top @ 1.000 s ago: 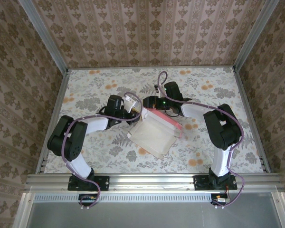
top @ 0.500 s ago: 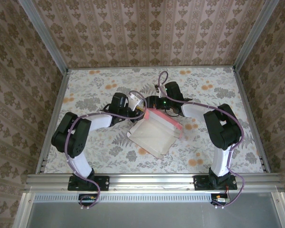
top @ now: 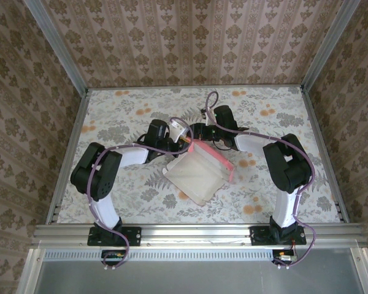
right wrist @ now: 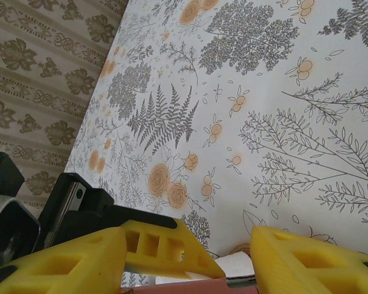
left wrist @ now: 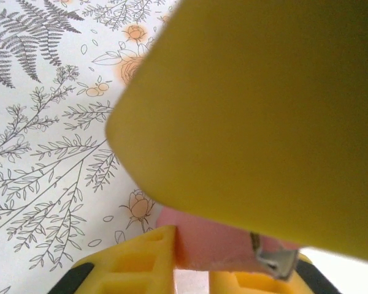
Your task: Fold the paper box
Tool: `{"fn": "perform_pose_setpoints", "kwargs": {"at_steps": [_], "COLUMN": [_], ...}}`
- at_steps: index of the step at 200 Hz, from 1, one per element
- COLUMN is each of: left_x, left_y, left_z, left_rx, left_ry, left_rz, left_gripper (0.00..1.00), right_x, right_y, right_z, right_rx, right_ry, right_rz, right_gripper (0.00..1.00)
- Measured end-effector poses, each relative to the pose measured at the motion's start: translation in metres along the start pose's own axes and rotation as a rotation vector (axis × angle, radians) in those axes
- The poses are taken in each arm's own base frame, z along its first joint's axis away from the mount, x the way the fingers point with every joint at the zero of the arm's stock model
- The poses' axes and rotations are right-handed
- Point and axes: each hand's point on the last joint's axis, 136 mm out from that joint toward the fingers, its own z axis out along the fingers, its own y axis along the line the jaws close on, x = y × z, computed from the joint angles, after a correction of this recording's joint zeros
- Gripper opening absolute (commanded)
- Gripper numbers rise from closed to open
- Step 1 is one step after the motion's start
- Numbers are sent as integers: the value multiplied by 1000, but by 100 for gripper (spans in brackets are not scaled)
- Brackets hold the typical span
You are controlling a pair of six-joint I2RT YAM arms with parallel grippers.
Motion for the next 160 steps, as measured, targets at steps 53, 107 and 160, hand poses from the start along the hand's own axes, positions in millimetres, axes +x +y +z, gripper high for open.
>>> {"fn": "perform_pose_setpoints", "kwargs": {"at_steps": [53, 107, 160], "left_x": [-2, -4, -7], "left_y": [-1, 0, 2], "left_z": [5, 10, 11], "left_rx": [-46, -120, -213], "left_ry": [5, 8, 7], "left_rz": [20, 46, 75], "left_gripper": [2, 1, 1], "right_x": [-3, -4, -7], "right_y": [-2, -5, -9], "right_z": [-1, -3, -5], "right_rx": [-1, 2, 3], "right_ry": [-14, -21, -34], "right_rz": [3, 15, 26], "right_gripper": [54, 53, 55]}}
